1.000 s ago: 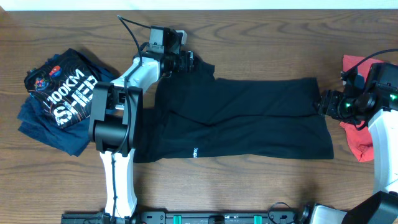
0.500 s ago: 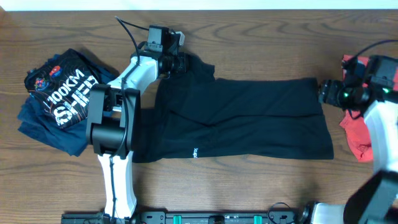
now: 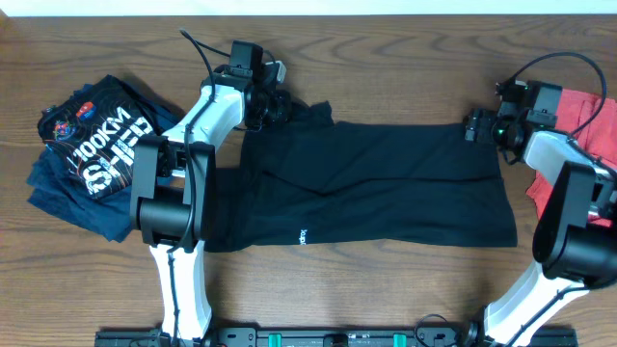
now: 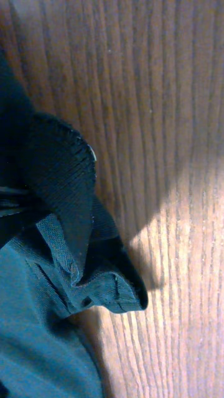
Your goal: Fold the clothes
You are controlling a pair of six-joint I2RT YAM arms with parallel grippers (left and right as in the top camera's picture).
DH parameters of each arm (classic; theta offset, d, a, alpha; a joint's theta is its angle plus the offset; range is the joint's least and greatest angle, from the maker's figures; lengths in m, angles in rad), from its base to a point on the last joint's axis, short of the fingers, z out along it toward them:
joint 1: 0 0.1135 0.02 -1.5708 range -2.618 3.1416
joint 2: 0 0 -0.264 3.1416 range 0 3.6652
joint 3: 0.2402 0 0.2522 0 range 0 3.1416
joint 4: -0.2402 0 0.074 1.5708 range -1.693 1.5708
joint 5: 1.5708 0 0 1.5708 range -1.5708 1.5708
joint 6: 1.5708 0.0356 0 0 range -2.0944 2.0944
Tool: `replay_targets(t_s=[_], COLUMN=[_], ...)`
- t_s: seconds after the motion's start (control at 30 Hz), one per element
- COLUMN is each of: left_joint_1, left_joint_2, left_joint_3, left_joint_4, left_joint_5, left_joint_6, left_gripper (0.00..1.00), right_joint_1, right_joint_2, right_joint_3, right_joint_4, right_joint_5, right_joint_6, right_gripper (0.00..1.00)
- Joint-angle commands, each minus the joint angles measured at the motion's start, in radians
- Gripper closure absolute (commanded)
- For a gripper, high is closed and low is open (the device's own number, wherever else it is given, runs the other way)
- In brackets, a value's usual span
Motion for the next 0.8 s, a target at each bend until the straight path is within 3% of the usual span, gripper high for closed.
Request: replay_targets(t_s=[0.0,0.2,0.5,0.67,0.77], left_joint_1=[-0.002,-0.002,-0.002,-0.002,-0.002], left_joint_2=[-0.021,-0.021,-0.021,-0.021,-0.021], left_joint_3=[0.019,0.019,0.019,0.019,0.019], left_joint_4=[-0.012,-0.013,-0.013,-0.013,-0.013], left_joint_5=[0.013,0.013,0.013,0.013,0.013], left_joint_6=[0.0,0.0,0.0,0.0,0.0], left_gripper=[0.94,0.94,0.94,0.94,0.94], right_joint_1=[0.011,0.02,0.046,0.045,0.045], right_joint_2=[0.029,0.061,0.09,0.09,0.09], right_joint_3=[0.005,0.005,0.005,0.005,0.005], right_joint_4=[0.035,0.073,0.069,0.052,0.047], right_joint_5=[0.0,-0.001,0.041,0.103,0.127], right_joint_6=[-0.005,-0.002,0.006,0.018,0.042], right_gripper=[0.2,0.29,0.52,0.76,0.98])
